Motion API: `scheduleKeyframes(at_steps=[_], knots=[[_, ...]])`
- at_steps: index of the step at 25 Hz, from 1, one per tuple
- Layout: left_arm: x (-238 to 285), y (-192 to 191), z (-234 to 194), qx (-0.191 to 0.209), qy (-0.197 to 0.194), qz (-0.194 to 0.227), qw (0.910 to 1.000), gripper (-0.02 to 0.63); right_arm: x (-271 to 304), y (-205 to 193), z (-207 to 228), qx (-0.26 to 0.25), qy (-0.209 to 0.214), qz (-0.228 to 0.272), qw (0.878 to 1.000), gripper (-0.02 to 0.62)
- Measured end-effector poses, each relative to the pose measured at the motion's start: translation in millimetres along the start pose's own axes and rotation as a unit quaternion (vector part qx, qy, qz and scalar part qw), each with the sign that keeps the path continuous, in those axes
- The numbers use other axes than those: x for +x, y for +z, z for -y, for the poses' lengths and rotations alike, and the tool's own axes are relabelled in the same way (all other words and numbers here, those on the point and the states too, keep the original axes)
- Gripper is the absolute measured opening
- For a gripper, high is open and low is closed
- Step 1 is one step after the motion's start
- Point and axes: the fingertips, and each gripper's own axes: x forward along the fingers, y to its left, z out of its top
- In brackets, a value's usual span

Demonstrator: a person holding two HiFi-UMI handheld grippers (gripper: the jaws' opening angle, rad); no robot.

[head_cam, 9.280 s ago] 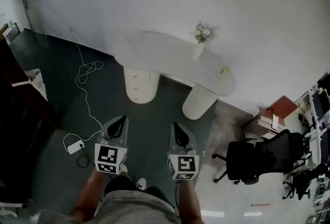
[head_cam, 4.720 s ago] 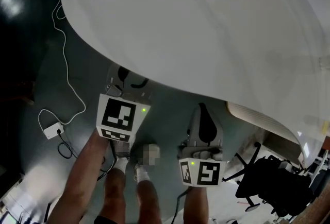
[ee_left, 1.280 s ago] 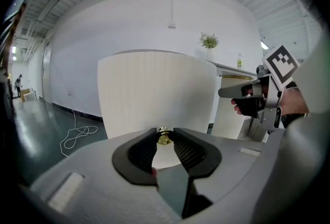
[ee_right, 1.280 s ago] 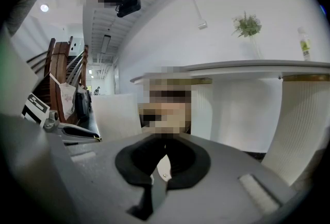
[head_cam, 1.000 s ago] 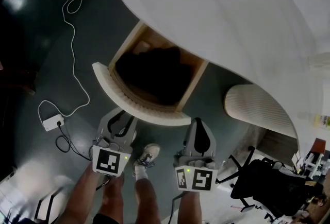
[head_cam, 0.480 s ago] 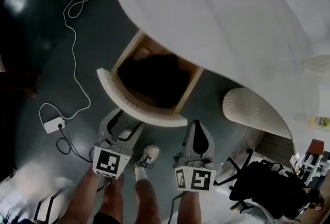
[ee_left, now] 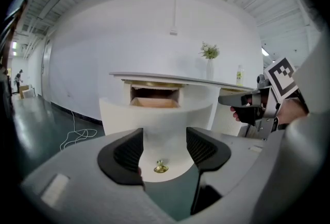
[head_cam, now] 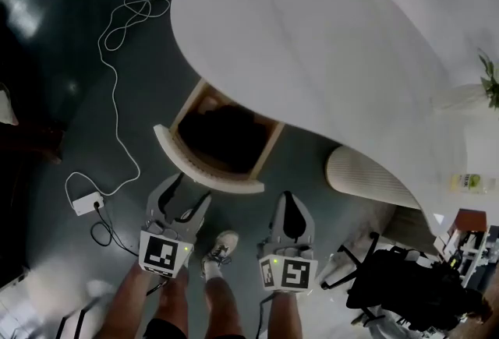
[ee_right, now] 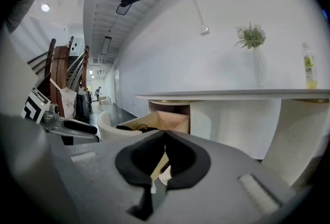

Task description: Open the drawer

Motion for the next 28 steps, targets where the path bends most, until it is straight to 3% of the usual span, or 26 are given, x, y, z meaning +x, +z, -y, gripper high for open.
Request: scheduleKeyframes(at_steps=[8,20,28], knots=[[-25,83,-2,0.015,0.011,0.033,0.9993,0.233,-17,78,5,0.001,-0.003,0.023,1.0,0.003],[-53,257,18,0.046,0.016,0.091,0.9946,0.149,-67,222,34,0.008,-0.021,0.067,0.998,0.003],[-88,332,44,0.046,0.017,0.103,0.9934,0.063,-120,290,52,0.021,-0.035,0.089,0.995,0.003]])
